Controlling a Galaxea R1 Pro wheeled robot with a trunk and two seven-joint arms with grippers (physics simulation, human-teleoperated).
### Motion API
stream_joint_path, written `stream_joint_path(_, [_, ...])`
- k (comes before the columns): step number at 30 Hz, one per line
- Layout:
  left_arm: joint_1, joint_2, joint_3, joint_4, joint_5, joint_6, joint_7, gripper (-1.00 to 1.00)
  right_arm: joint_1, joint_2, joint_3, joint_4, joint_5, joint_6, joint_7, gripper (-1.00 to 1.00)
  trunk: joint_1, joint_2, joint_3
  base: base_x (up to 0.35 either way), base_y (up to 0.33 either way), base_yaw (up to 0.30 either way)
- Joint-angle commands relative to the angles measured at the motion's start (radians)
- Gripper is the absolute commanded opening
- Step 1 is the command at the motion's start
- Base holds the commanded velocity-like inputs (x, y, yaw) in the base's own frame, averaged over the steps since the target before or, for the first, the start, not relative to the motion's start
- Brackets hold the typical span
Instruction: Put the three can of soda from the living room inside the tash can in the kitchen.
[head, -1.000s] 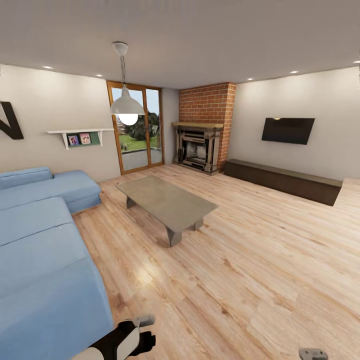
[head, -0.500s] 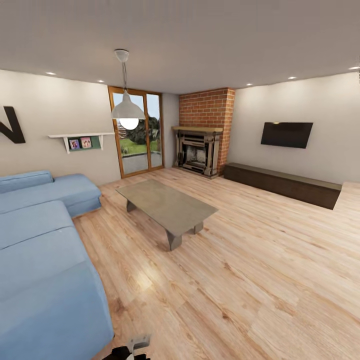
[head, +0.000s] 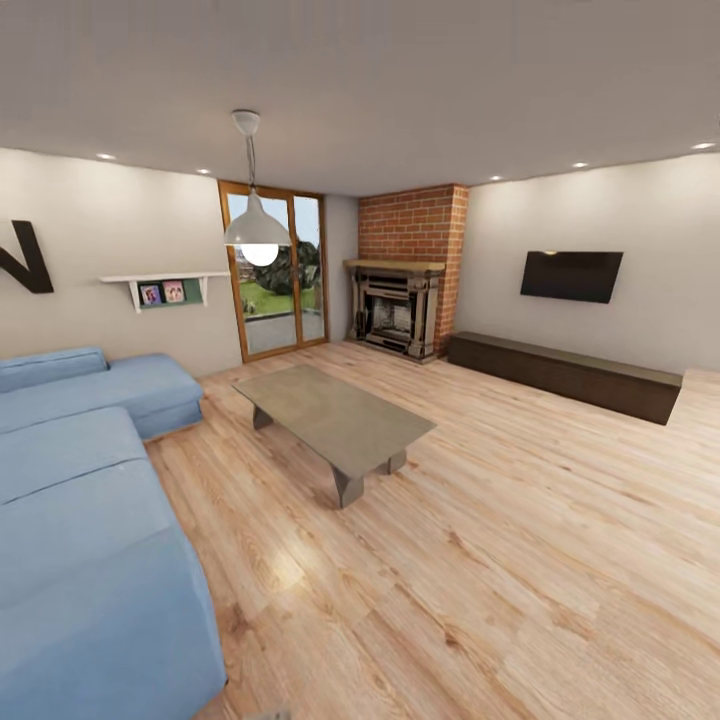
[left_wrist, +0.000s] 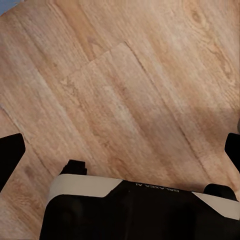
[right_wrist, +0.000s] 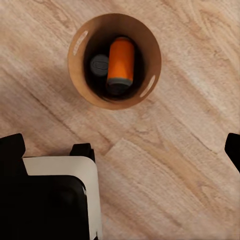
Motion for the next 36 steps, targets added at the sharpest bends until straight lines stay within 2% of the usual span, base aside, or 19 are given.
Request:
stream_joint_path(1, [0.003,0.000,0.000,0.000,0.000,-0.005,0.000,1.00,0.001,0.000,0.000,0.000,0.000,0.000,0.000,1.00,0.000,0.000,0.001,0.000,0.000,0.000])
stream_joint_path(6, [0.032,0.000,0.000,0.001,-0.001,-0.021,0.000,1.00,0.025,0.000,0.002,0.000,0.004,0.000,0.000,1.00,0.000,0.000,0.005,0.000,0.000,0.000])
stream_joint_path(15, [0.076,0.000,0.000,0.002,-0.001,-0.057,0.000,1.00,0.033,0.000,0.001,0.000,0.003,0.000,0.000,1.00,0.000,0.000,0.012,0.000,0.000,0.000])
stream_joint_path(32, [0.117,0.000,0.001,0.030,0.004,-0.112,0.001,1.00,0.055,0.001,0.003,0.000,0.003,0.001,0.000,1.00,0.000,0.000,0.015,0.000,0.000,0.000])
stream_joint_path(36, [0.123,0.000,0.001,0.031,0.004,-0.115,0.001,1.00,0.057,0.011,0.003,0.001,0.002,0.001,0.000,1.00,0.000,0.000,0.015,0.000,0.000,0.000])
